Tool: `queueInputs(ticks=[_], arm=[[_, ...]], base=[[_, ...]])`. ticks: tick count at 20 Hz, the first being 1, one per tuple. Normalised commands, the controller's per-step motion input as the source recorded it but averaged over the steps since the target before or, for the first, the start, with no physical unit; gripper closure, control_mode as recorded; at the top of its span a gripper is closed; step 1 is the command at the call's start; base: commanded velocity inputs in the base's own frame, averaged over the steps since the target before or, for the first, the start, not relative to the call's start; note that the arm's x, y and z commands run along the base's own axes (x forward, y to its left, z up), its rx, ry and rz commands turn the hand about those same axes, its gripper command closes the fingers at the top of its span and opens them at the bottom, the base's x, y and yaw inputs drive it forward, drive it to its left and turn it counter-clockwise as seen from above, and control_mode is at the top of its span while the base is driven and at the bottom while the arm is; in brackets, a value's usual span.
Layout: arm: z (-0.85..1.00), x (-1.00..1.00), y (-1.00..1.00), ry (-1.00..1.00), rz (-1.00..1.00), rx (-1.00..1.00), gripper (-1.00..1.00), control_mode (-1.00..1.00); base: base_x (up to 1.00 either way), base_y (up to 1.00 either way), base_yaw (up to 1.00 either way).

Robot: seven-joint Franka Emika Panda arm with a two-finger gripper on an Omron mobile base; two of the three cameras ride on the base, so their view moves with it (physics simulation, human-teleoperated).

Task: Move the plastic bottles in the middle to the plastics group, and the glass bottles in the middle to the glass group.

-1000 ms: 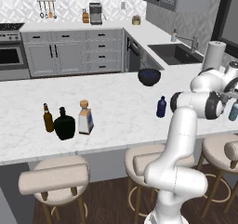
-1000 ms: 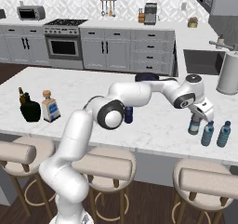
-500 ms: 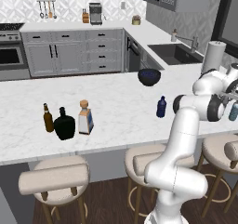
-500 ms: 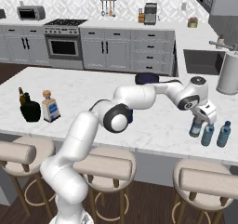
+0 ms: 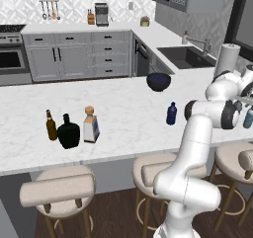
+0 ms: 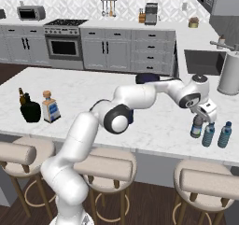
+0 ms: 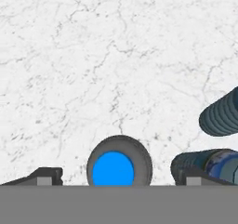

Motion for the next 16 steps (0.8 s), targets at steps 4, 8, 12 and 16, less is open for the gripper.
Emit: queueInputs(ticks=[4, 8, 12, 16], arm=[[0.00, -0.73, 0.69, -0.12, 0.00, -0.05, -1.00, -1.00], [0.04, -0.83, 0.88, -0.15, 0.00, -0.06, -1.00, -1.00], [0.10, -0.93, 1.00, -0.11, 0.00, -0.05, -1.00, -1.00], [0.28, -0.72, 1.00, -0.04, 0.06, -0.04, -1.00, -1.00]], base=[[0.00, 0.00, 0.00], [0.00, 0.00, 0.00], [0.00, 0.00, 0.00], [0.00, 0.00, 0.00]])
